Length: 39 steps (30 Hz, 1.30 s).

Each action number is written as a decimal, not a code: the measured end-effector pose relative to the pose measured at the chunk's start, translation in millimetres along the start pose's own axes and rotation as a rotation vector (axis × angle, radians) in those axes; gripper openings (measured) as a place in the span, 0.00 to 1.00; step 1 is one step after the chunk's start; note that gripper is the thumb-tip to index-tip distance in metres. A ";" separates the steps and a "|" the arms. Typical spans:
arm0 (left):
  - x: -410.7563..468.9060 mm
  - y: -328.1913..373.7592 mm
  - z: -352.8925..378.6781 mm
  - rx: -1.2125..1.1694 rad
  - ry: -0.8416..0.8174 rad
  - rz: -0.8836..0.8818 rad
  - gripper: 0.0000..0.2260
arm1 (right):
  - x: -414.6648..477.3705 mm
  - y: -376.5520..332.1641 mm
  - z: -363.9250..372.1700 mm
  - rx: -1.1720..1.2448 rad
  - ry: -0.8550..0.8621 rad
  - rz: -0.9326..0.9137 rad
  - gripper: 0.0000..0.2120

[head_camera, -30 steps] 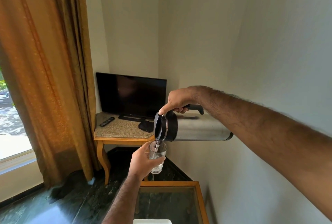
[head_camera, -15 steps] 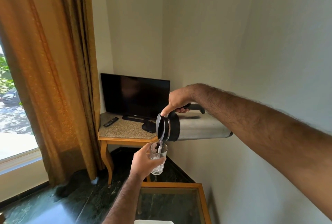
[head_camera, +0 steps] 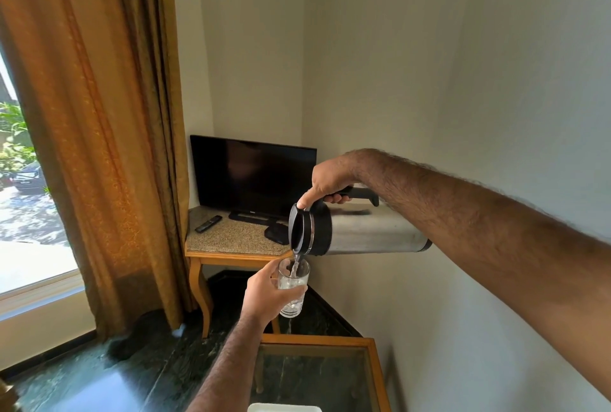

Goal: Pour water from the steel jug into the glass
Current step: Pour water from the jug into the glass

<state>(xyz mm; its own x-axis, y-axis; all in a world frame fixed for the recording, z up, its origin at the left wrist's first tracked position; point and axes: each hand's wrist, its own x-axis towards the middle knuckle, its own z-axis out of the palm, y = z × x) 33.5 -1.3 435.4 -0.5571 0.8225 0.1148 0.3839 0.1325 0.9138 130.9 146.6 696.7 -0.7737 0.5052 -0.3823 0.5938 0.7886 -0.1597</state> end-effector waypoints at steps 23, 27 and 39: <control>0.4 -0.9 -0.7 -0.022 0.005 0.003 0.24 | -6.9 -0.9 -5.8 0.034 0.004 0.040 0.28; -0.5 -5.3 -0.5 -0.012 0.005 0.000 0.26 | -6.1 -2.6 -6.1 0.046 -0.001 0.037 0.29; 0.2 -13.7 -4.3 -0.012 0.032 0.005 0.28 | 2.4 3.7 -1.6 0.085 0.010 0.046 0.26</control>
<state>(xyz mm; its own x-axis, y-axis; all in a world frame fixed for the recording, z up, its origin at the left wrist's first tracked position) 24.9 -5.4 424.7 -0.5785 0.8050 0.1317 0.3782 0.1216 0.9177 130.9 151.3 696.7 -0.7470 0.5443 -0.3817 0.6452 0.7320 -0.2188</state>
